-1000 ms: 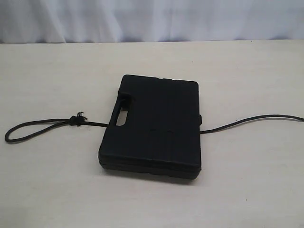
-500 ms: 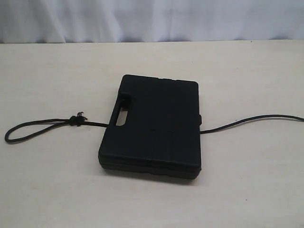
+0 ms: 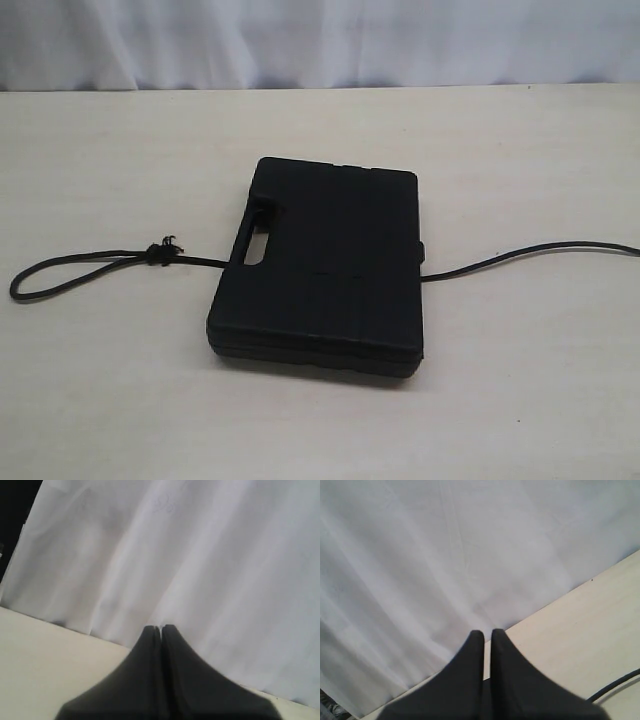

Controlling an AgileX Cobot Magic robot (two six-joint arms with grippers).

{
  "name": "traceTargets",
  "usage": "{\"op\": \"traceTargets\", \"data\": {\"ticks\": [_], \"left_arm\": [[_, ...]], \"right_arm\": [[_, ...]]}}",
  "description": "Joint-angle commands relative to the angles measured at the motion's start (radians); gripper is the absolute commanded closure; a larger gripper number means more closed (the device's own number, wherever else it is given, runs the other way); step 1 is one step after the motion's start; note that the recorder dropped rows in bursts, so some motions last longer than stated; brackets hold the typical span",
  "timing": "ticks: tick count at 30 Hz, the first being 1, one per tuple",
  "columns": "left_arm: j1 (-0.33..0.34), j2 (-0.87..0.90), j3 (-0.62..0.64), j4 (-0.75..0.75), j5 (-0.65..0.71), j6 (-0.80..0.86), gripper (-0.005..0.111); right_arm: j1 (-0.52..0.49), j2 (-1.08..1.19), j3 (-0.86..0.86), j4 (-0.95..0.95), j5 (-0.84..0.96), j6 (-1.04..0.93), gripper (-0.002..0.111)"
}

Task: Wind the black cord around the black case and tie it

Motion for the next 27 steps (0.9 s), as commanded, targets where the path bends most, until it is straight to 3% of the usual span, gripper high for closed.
{"op": "traceTargets", "data": {"ticks": [1, 6, 9, 11, 13, 14, 16, 18, 19, 22, 24, 27], "left_arm": [[-0.002, 0.012, -0.011, -0.009, -0.106, 0.003, 0.107], [-0.002, 0.056, -0.011, -0.005, -0.482, 0.007, 0.107], [0.000, 0.164, -0.011, -0.018, -0.784, 0.090, 0.107], [0.000, 0.255, -0.013, -0.074, -0.914, 0.099, 0.107], [0.000, 0.354, -0.047, -0.094, -0.906, 0.082, 0.107], [0.000, 0.410, -0.081, -0.088, -0.821, 0.084, 0.107], [0.000, 0.521, -0.178, -0.003, -0.520, 0.088, 0.107], [-0.015, 0.640, -0.319, 0.162, -0.100, 0.077, 0.107], [-0.033, 0.687, -0.372, 0.200, 0.047, 0.077, 0.107], [-0.063, 0.840, -0.544, 0.197, 0.470, 0.220, 0.107], [-0.075, 0.937, -0.630, 0.031, 0.661, 0.504, 0.107], [-0.087, 1.050, -0.689, -0.378, 0.792, 0.869, 0.107]], "right_arm": [[-0.005, 0.002, 0.002, 0.001, 0.020, 0.001, 0.104], [-0.005, 0.002, 0.002, 0.001, 0.033, 0.001, 0.104], [-0.005, 0.002, 0.002, 0.001, 0.033, 0.001, 0.104], [-0.005, 0.002, 0.002, 0.001, 0.033, 0.001, 0.104], [-0.005, 0.002, 0.002, 0.001, 0.033, 0.001, 0.104], [-0.005, 0.002, 0.002, 0.001, 0.033, 0.001, 0.104], [-0.005, 0.002, 0.002, 0.001, 0.033, 0.001, 0.104], [-0.005, 0.002, 0.002, 0.001, 0.033, 0.001, 0.104], [-0.005, 0.002, 0.002, 0.001, 0.033, 0.001, 0.104], [-0.005, 0.002, 0.002, 0.001, 0.035, 0.001, 0.104], [-0.005, 0.002, 0.002, 0.001, 0.037, 0.001, 0.104], [-0.005, 0.002, 0.002, 0.001, 0.037, 0.001, 0.104]]}}
